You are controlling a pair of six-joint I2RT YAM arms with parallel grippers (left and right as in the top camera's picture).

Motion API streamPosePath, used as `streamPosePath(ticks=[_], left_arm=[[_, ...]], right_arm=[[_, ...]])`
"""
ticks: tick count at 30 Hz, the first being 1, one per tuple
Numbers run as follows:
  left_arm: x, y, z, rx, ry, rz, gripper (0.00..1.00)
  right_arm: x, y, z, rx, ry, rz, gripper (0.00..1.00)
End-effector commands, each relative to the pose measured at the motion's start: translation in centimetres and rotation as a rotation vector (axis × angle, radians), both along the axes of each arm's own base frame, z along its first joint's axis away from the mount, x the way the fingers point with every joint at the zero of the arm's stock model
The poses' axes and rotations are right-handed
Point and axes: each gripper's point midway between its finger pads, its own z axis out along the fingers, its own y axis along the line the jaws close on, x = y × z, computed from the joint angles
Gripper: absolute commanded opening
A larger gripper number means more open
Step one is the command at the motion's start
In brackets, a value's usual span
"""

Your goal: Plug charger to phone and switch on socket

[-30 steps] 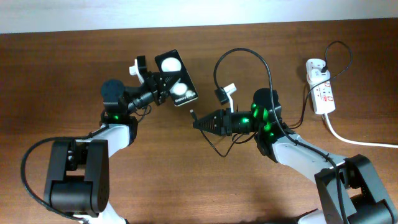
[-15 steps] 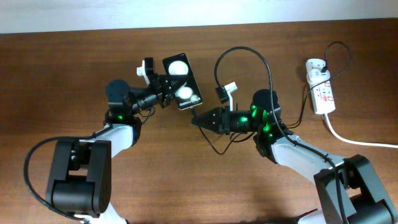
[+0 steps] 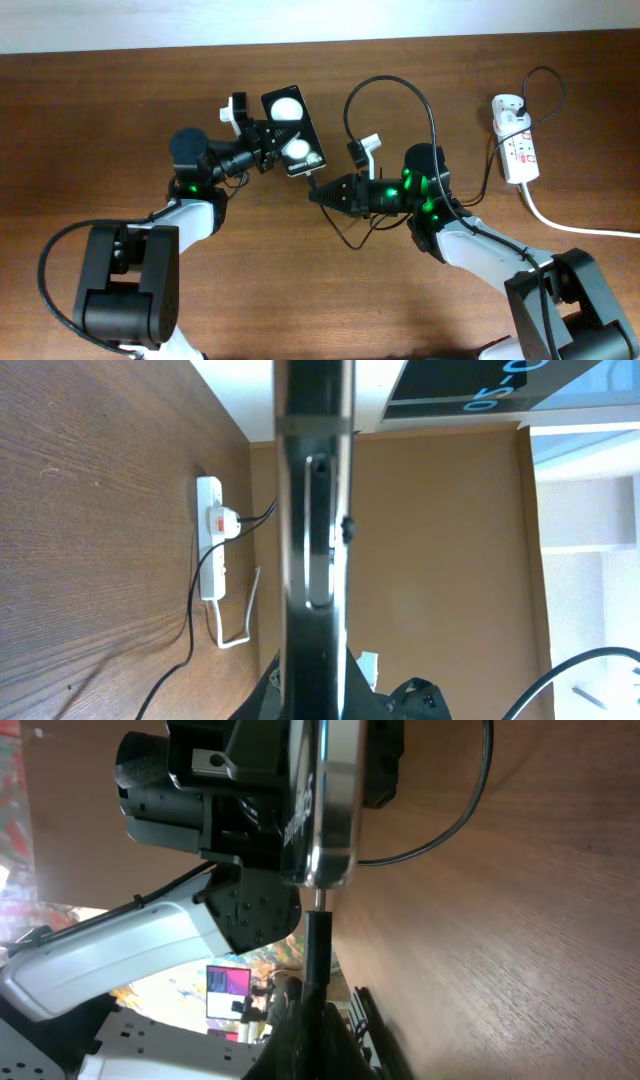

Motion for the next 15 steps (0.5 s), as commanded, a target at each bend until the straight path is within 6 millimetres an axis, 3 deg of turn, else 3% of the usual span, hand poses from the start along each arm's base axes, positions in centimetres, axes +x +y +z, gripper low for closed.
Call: streamPosePath(ticks=[1, 15], left_arm=[[0.00, -0.05, 1.00, -0.003, -0.038, -0.007, 0.00], [-0.02, -0.06, 1.00, 0.004, -0.052, -0.007, 0.00]], right_arm=[[-0.64, 0.18, 0.30, 0.009, -0.008, 0.028, 0.04], [-0.74, 0.16, 0.31, 0.009, -0.022, 0.036, 0.04]])
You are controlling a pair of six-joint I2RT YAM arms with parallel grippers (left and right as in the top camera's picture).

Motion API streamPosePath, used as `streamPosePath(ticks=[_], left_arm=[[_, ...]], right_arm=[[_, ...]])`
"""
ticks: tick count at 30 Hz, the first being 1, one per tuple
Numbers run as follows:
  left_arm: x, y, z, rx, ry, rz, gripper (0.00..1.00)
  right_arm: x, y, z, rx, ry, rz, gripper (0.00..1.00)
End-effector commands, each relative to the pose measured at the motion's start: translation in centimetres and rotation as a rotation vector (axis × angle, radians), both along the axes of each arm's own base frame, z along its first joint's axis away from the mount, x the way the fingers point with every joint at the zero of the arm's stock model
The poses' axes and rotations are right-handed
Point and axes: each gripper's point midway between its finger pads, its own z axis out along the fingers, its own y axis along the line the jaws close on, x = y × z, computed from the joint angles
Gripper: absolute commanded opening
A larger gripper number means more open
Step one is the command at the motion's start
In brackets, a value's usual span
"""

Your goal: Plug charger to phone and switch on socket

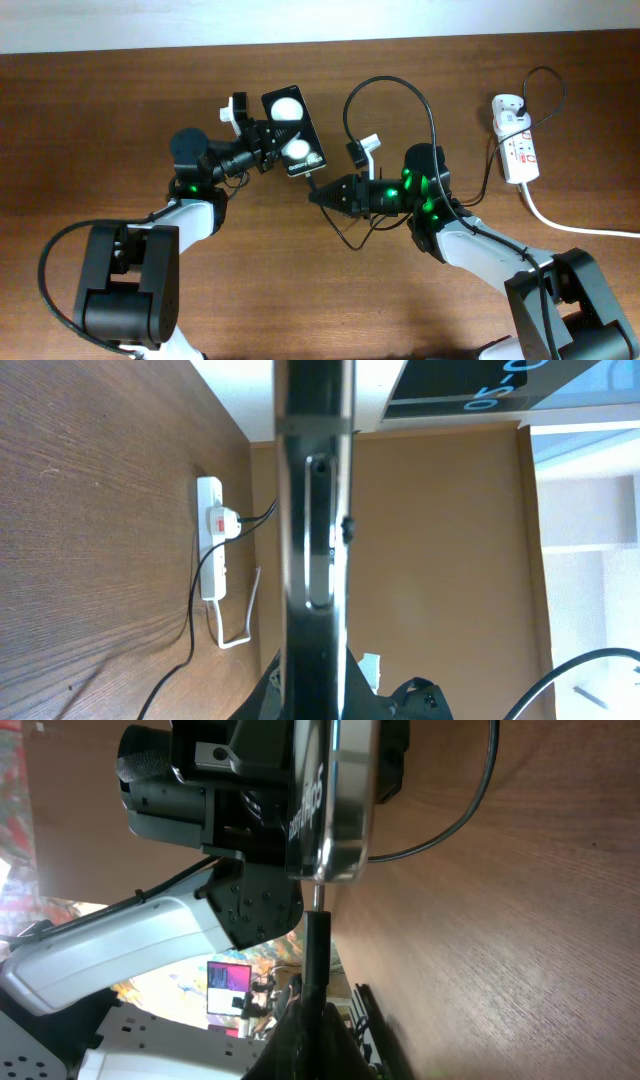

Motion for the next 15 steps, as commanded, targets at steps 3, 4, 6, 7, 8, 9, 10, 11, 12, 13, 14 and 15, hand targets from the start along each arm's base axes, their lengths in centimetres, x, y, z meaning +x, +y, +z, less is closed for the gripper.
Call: streamPosePath(ticks=[3, 4, 6, 7, 8, 9, 10, 11, 12, 13, 14, 15], left_arm=[[-0.02, -0.06, 0.99, 0.004, -0.051, -0.008, 0.00], [-0.02, -0.06, 0.99, 0.004, -0.051, -0.008, 0.00], [-0.07, -0.08, 0.99, 0.005, -0.054, -0.011, 0.00], [-0.07, -0.08, 0.99, 0.005, -0.054, -0.011, 0.00], [-0.04, -0.03, 0.99, 0.006, -0.055, -0.009, 0.00], [0.00, 0.07, 0.99, 0.006, -0.055, -0.007, 0.00], [0.06, 0.19, 0.99, 0.006, -0.055, -0.004, 0.00], [0.07, 0.21, 1.00, 0.006, -0.055, -0.003, 0.00], [0.06, 0.19, 0.99, 0.006, -0.055, -0.004, 0.00], [0.06, 0.19, 1.00, 0.006, -0.055, -0.004, 0.00], [0.07, 0.21, 1.00, 0.006, -0.055, -0.003, 0.00], [0.06, 0.21, 0.99, 0.006, -0.055, -0.004, 0.00]], right_arm=[[-0.56, 0.14, 0.26, 0.007, -0.017, 0.025, 0.04], [-0.56, 0.14, 0.26, 0.007, -0.017, 0.025, 0.04], [-0.63, 0.14, 0.29, 0.008, -0.018, 0.029, 0.04], [-0.70, 0.15, 0.30, 0.009, -0.017, 0.033, 0.04], [-0.81, 0.16, 0.32, 0.011, -0.017, 0.040, 0.04], [-0.82, 0.16, 0.32, 0.011, -0.017, 0.040, 0.04], [-0.83, 0.16, 0.33, 0.011, -0.017, 0.041, 0.04], [-0.89, 0.16, 0.34, 0.011, -0.019, 0.045, 0.04], [-0.94, 0.16, 0.35, 0.012, -0.019, 0.048, 0.04], [-0.95, 0.16, 0.35, 0.012, -0.019, 0.048, 0.04], [-0.95, 0.16, 0.35, 0.012, -0.019, 0.048, 0.04], [-0.92, 0.15, 0.35, 0.012, -0.019, 0.046, 0.04]])
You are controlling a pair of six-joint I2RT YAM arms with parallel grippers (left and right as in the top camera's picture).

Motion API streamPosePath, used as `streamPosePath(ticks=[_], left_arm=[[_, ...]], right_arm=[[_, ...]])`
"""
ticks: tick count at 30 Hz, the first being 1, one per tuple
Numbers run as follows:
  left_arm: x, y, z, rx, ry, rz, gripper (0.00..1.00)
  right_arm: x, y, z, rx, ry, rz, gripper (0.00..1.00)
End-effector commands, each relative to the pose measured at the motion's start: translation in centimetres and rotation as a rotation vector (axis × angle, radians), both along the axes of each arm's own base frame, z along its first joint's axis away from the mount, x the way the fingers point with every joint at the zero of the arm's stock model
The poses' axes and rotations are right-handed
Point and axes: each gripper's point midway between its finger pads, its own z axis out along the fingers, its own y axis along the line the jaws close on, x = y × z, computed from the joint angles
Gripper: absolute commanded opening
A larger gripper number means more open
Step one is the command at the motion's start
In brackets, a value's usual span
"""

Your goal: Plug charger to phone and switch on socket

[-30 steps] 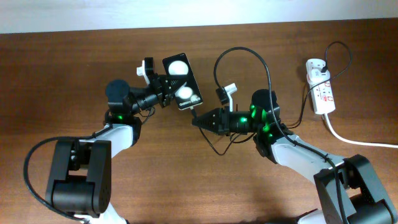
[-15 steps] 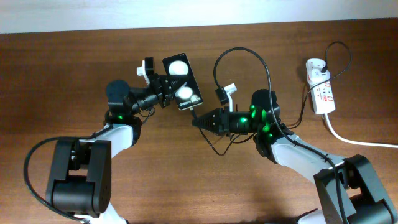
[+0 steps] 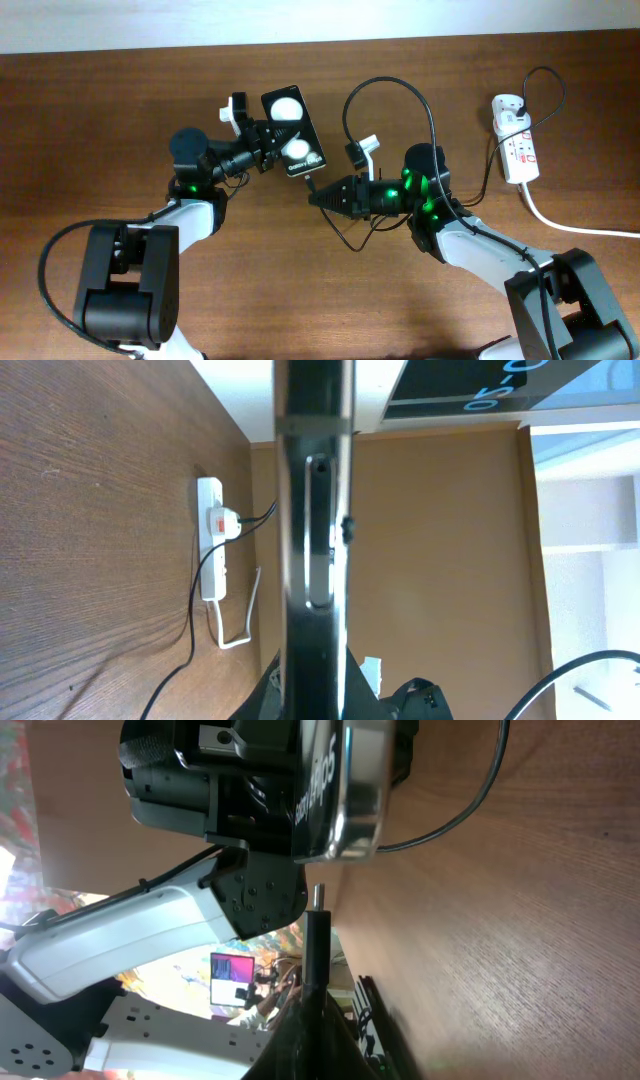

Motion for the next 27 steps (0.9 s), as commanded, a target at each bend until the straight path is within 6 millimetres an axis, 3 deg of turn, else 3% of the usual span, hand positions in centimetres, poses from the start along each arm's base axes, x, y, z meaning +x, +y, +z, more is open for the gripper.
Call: streamPosePath(ticks=[1, 5, 27], left_arm=[[0.0, 0.2, 1.0, 0.005, -0.054, -0.005, 0.00], [0.0, 0.1, 1.0, 0.005, -0.054, -0.005, 0.00], [0.1, 0.2, 1.0, 0.005, -0.054, -0.004, 0.00]], right_arm=[[-0.4, 0.1, 0.2, 0.005, -0.022, 0.015, 0.04], [0.5, -0.7, 0.2, 0.003, -0.022, -0.020, 0.04], [0.5, -0.6, 0.2, 0.001, -0.023, -0.023, 0.04]])
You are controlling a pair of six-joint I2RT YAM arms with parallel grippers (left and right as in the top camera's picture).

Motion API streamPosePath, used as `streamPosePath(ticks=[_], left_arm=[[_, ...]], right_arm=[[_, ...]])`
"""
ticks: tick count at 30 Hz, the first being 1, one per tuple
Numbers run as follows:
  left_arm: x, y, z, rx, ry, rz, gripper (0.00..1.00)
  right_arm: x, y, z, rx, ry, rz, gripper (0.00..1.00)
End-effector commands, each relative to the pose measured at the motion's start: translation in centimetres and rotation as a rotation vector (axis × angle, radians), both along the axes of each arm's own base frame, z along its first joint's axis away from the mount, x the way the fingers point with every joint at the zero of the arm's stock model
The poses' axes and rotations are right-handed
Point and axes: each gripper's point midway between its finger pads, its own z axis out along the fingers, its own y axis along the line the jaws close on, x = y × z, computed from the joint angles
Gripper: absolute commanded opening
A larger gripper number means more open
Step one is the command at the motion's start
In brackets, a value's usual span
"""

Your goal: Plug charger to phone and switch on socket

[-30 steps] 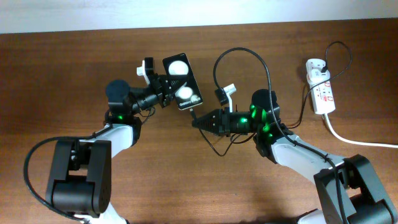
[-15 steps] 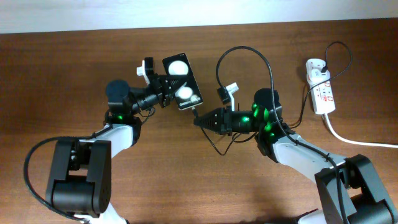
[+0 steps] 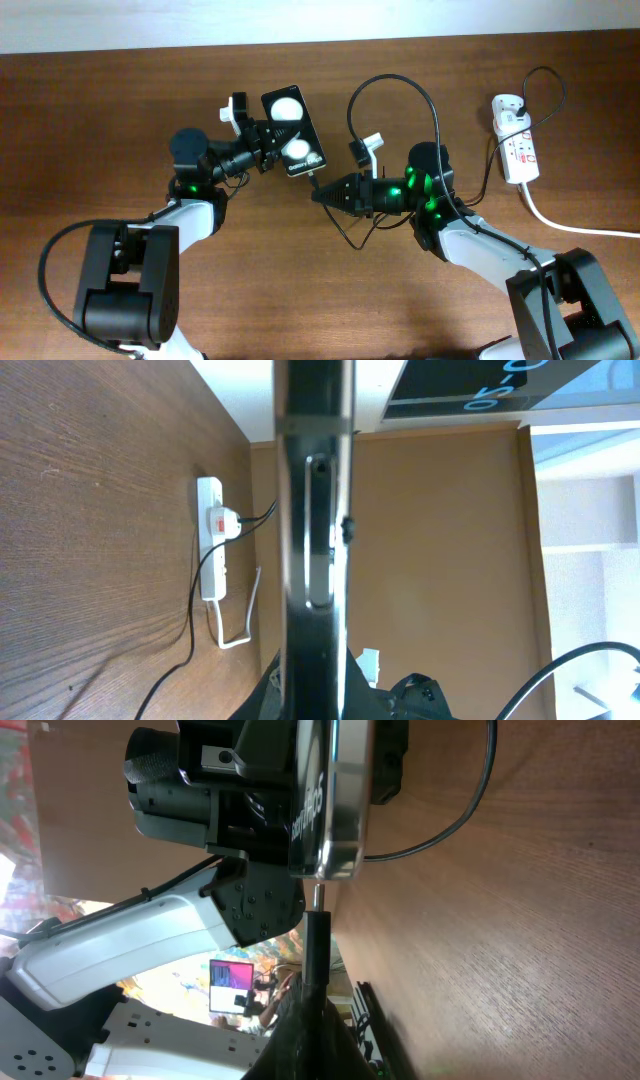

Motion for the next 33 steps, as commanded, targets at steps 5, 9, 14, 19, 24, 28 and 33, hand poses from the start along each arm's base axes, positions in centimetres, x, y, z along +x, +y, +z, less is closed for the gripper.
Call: streamPosePath(ticks=[5, 9, 14, 19, 24, 28, 33], left_arm=[[0.01, 0.06, 0.99, 0.005, -0.054, -0.006, 0.00], [-0.01, 0.04, 0.99, 0.005, -0.054, -0.007, 0.00], [0.00, 0.04, 0.98, 0.005, -0.054, -0.007, 0.00], [0.00, 0.04, 0.98, 0.006, -0.054, -0.007, 0.00], [0.05, 0.06, 0.99, 0.005, -0.053, -0.004, 0.00], [0.16, 0.12, 1.00, 0.005, -0.054, 0.004, 0.00], [0.16, 0.12, 1.00, 0.005, -0.054, 0.004, 0.00]], right_arm=[[-0.16, -0.02, 0.20, 0.003, -0.021, 0.005, 0.04], [-0.17, 0.16, 0.16, 0.001, -0.023, 0.002, 0.04], [-0.05, 0.17, 0.26, 0.002, -0.030, -0.004, 0.04], [0.04, 0.21, 0.80, 0.015, -0.064, -0.004, 0.04], [-0.06, 0.17, 0.33, 0.004, -0.033, -0.003, 0.04], [-0.25, 0.19, 0.32, 0.006, -0.027, 0.007, 0.04], [-0.25, 0.20, 0.34, 0.006, -0.028, 0.007, 0.04]])
